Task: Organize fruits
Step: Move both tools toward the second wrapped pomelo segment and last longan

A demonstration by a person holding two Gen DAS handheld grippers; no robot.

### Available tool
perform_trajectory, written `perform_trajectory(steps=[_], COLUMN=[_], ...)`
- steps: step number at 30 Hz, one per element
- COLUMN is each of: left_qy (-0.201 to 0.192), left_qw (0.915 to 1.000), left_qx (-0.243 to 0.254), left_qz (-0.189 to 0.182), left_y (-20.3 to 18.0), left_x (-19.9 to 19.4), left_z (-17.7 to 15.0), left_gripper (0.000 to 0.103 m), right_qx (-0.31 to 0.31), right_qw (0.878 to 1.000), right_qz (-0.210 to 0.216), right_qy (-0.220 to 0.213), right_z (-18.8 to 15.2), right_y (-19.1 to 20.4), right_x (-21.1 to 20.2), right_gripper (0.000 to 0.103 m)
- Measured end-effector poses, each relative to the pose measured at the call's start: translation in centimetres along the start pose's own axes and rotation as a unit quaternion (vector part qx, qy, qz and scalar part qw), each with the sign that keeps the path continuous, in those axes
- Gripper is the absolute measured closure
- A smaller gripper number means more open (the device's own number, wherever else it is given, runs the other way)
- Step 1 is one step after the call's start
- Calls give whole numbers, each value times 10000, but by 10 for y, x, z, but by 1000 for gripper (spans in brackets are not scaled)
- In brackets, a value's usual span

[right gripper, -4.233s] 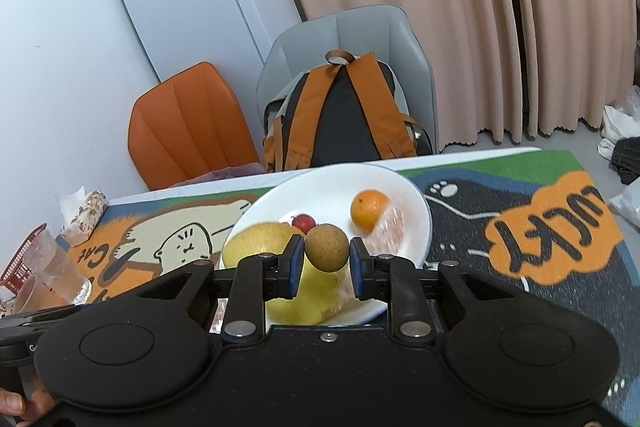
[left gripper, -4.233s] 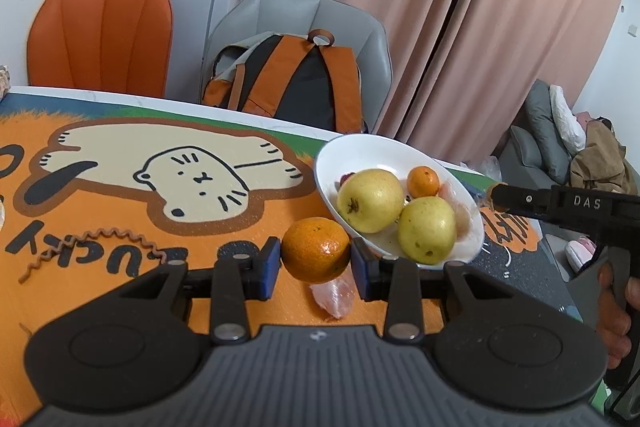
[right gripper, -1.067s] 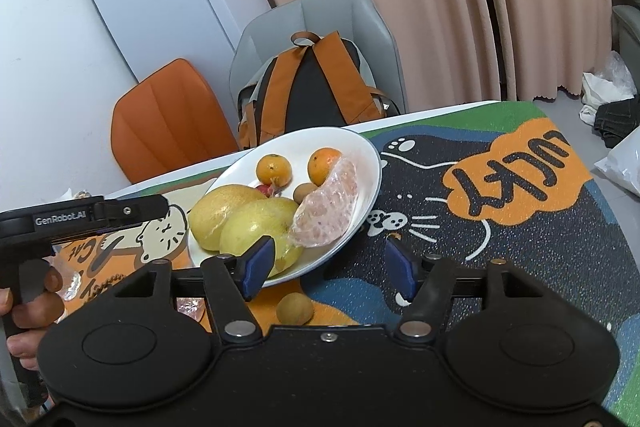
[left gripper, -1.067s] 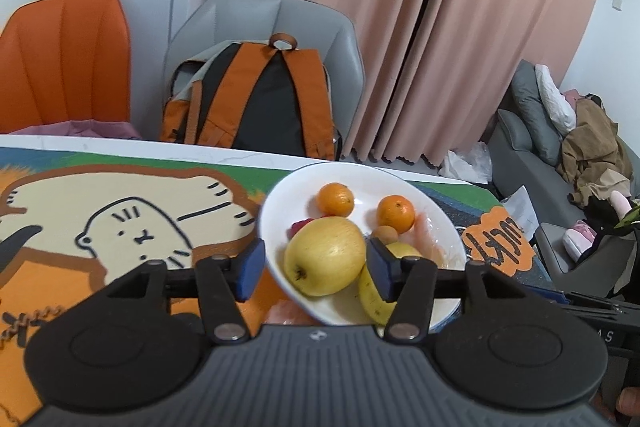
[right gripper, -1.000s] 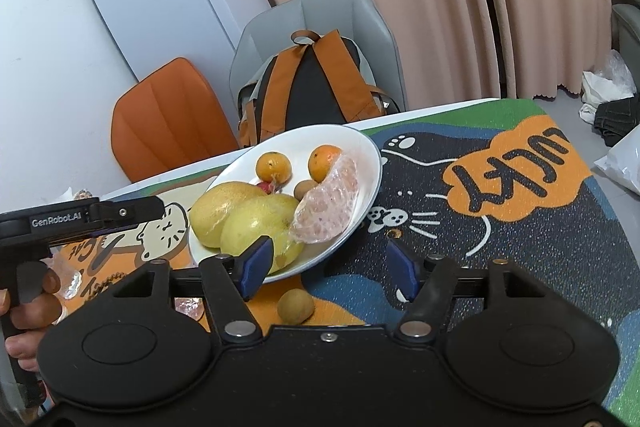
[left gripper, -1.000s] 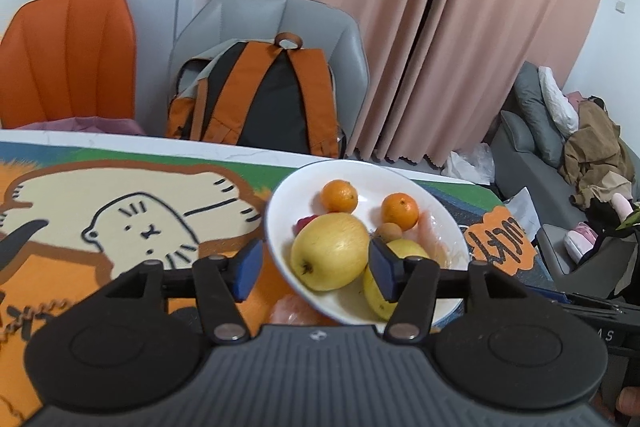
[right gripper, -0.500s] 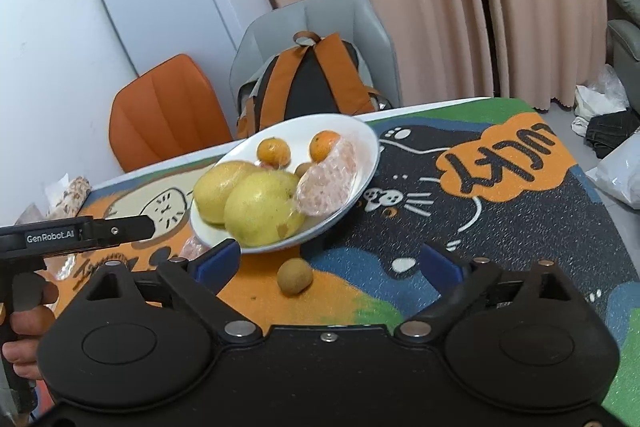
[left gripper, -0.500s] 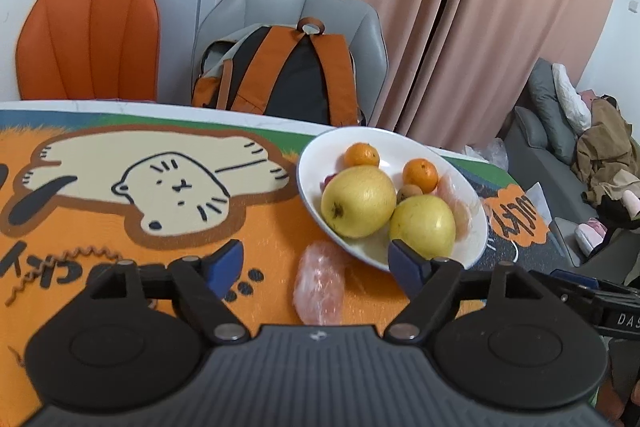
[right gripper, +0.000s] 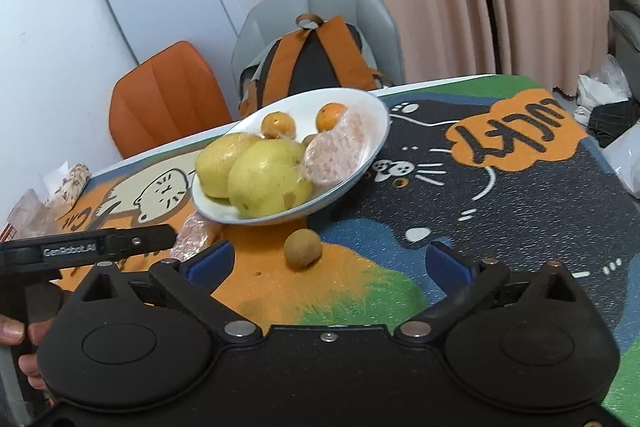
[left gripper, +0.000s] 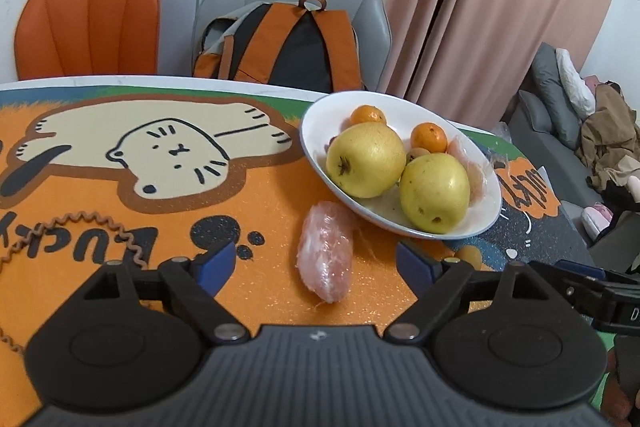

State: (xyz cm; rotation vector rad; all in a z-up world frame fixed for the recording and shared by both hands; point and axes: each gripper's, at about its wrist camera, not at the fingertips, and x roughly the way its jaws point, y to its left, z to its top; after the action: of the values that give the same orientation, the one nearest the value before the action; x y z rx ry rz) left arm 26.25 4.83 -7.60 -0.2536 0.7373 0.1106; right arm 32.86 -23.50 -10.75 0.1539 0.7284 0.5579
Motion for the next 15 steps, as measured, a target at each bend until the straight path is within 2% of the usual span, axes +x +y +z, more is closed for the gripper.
perform_trajectory(steps=[2,4,6,9,12,15], left_qy=[96,142,205,317,338,351], left_qw=[9999,9998,9997,9994,9994,9994], left_qx=[32,48,81,29,11,-5], left_qz=[-44,-110,-131,-156,-91,-68], left_y=[-2,-4,-5,-5,-7,-9], left_x=[5,9,13,22,27,33], left_z=[-1,-2,-3,-3,-2,0], left_gripper=[21,29,46,59,62,68], right_qx=[-39,-73,-101,-119,-148,-199], right_qw=[10000,9999,9999,9997,9996,9993], right_qz=[52,56,84,129,123,160], right_qy=[4,46,80,166,194,264], right_z=[-1,-1,-1,0,1,2], right_y=[2,3,4,5,6,9], right_x=[2,5,7,12,17,22], right_gripper=[0,1,4,10,11,18])
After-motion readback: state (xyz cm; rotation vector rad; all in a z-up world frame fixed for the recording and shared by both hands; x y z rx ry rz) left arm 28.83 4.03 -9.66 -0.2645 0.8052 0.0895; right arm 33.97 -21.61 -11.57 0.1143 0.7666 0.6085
